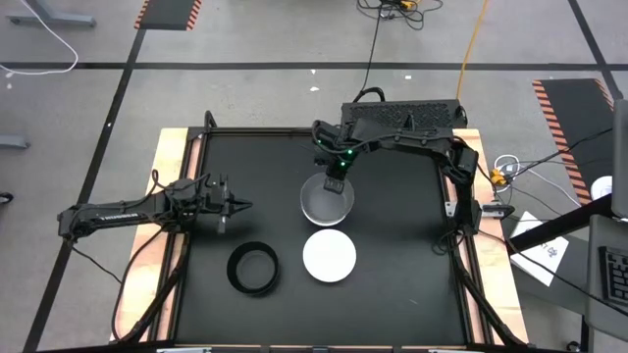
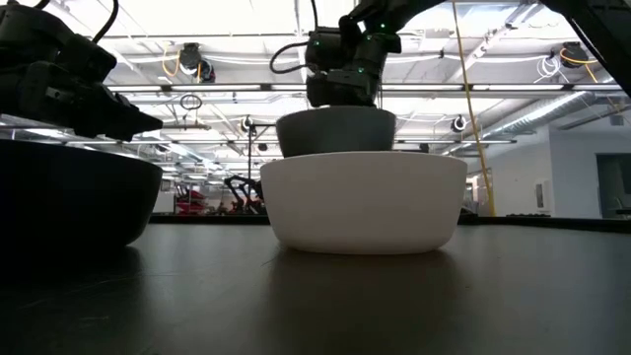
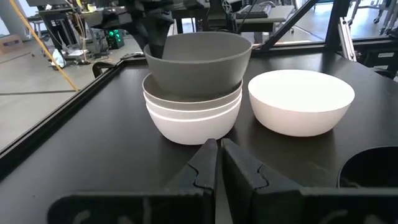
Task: Nest bowls inside each other
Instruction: Stack the dark grey bowl on top of the light grey bowl
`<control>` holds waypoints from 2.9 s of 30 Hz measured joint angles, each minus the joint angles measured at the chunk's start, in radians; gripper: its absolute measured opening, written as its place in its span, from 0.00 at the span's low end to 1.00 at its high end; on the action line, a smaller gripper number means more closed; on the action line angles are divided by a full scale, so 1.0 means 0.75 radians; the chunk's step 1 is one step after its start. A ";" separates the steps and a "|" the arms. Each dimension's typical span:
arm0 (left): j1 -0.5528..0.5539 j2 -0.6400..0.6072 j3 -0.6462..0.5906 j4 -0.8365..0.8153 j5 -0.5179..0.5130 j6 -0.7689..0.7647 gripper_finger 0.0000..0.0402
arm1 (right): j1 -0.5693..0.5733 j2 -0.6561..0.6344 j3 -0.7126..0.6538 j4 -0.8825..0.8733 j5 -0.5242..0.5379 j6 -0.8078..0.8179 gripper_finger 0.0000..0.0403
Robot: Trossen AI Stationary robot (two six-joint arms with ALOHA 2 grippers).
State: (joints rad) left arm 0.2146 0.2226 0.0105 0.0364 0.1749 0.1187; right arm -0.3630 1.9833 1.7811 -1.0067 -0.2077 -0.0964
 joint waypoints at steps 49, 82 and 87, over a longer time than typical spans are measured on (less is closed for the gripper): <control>0.000 0.000 0.000 0.001 0.003 -0.005 0.06 | -0.005 -0.004 -0.207 0.250 0.067 0.009 0.00; 0.000 0.000 0.000 0.001 0.006 -0.007 0.06 | -0.002 0.000 -0.210 0.237 -0.047 0.042 0.41; 0.000 0.000 0.000 0.001 0.006 -0.007 0.06 | -0.002 0.000 -0.210 0.239 -0.044 0.048 0.47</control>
State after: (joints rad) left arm 0.2145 0.2226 0.0105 0.0372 0.1791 0.1131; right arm -0.3645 1.9835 1.6238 -0.8276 -0.2409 -0.0604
